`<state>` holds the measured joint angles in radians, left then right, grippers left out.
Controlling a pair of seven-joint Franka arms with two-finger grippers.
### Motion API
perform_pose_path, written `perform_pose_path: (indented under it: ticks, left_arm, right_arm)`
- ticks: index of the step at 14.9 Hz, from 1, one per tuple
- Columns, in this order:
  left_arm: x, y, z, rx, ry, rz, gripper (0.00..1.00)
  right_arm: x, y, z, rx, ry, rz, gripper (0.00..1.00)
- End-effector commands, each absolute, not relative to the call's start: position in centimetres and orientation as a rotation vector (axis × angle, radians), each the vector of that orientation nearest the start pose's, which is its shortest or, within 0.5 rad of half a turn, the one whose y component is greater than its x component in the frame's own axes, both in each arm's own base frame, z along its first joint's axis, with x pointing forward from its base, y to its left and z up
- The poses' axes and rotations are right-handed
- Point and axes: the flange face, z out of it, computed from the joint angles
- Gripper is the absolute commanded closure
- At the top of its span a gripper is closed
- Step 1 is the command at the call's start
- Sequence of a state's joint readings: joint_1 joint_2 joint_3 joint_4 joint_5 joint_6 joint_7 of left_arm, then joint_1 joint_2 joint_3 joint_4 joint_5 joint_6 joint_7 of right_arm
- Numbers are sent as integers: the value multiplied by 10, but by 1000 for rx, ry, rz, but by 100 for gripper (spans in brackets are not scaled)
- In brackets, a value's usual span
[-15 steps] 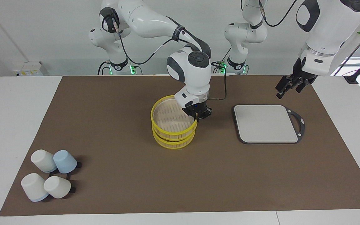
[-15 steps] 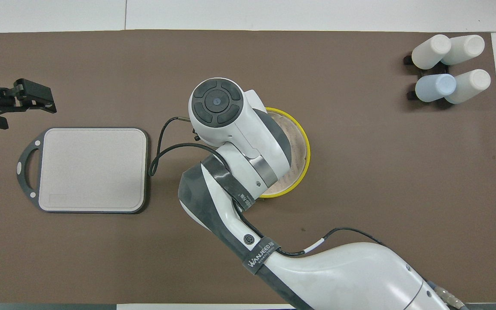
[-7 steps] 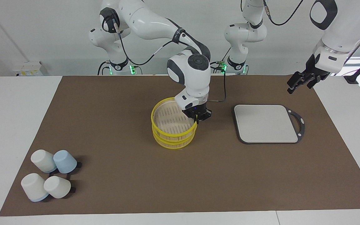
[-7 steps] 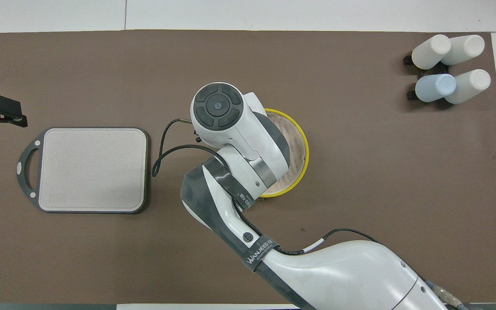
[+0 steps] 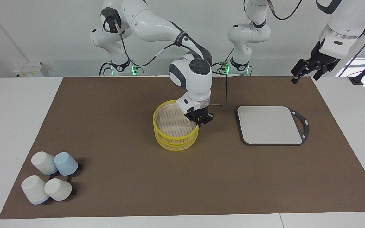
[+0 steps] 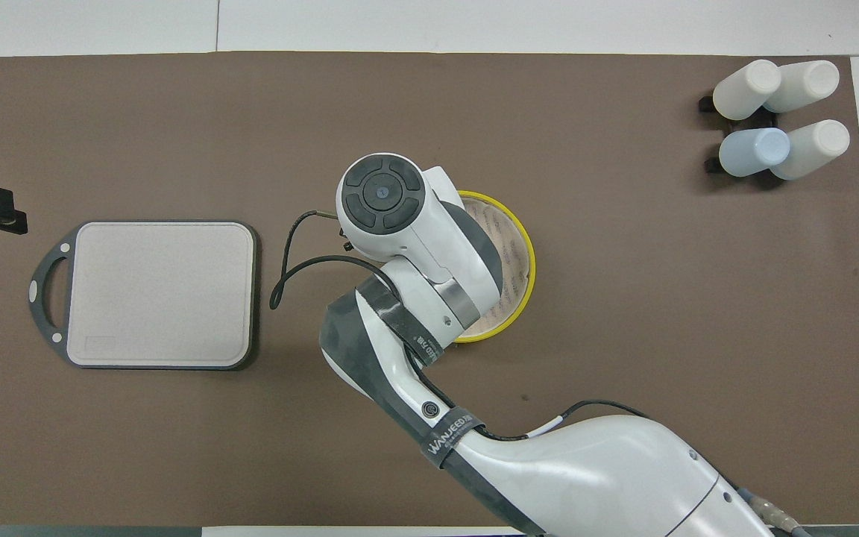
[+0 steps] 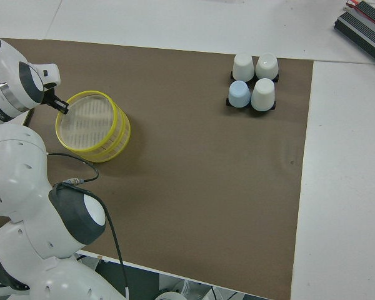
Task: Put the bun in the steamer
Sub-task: 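Lower the lid onto the steamer with the right gripper while the left gripper withdraws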
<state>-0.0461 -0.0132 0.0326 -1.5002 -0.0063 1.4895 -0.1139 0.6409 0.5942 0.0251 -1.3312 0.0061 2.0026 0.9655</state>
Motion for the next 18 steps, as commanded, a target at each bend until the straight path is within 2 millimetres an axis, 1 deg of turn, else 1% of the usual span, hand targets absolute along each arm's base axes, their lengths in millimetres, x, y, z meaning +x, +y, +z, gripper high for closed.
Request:
perform_pose_path:
  ticks: [1,2,4,5,7,9,10,12,13,14,15,16,17,18]
  left_arm:
    - [529,-5,652,-3142,-120,17,0]
    - [528,-5,650,-3142,-118,24,0]
    - [521,-8,644,-3141,-115,41,0]
    - [524,-8,645,-3143,-111,15,0]
    - [532,-8,648,-3144,-48,-45,0]
    - [534,-10,648,-3145,-43,-38,0]
    - [536,-11,646,-3148,-41,-31,0]
    - [536,-11,644,-3160,-43,-21,0]
    - [533,-12,643,-3160,-40,-9,0]
    - [533,-11,643,-3161,-38,-4,0]
    - [531,-10,642,-3161,-28,8,0]
    - [530,-9,638,-3161,-33,20,0]
    - [529,-9,638,-3161,-35,20,0]
    - [529,-10,636,-3161,-35,20,0]
  right_arm:
    - [569,441,395,-3039,442,-83,100]
    - [568,440,391,-3042,442,-78,100]
    - [566,439,390,-3037,439,-87,100]
    - [565,438,386,-3040,437,-84,100]
    - [564,439,387,-3033,433,-93,100]
    - [563,439,387,-3027,439,-84,100]
    - [564,438,387,-3027,441,-84,73]
    - [562,442,392,-3025,434,-87,2]
    - [561,443,396,-3031,432,-79,0]
    - [562,442,404,-3048,430,-71,0]
    - [563,439,413,-3068,431,-55,0]
    - [567,431,422,-3080,433,-40,0]
    - [565,421,444,-3088,392,-38,0]
    - [567,404,462,-3103,332,-26,0]
